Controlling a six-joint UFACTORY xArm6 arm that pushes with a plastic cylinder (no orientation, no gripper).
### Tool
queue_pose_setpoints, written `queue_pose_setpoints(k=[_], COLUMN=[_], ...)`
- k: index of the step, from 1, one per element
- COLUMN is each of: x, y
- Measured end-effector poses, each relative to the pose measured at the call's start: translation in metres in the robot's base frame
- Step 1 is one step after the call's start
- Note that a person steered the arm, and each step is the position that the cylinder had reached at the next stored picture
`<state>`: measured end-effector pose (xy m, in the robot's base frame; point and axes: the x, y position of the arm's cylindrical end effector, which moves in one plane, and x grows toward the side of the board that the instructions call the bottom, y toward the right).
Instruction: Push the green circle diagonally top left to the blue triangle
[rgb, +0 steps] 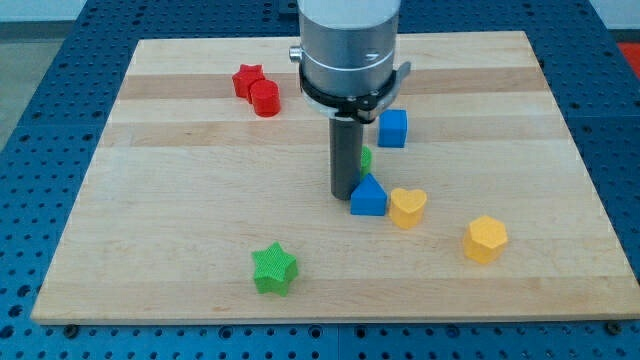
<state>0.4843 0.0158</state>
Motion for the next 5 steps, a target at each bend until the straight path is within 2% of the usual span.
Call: queue_pose_setpoints(k=[2,5], x=[0.020,0.005], y=[0.023,0.033])
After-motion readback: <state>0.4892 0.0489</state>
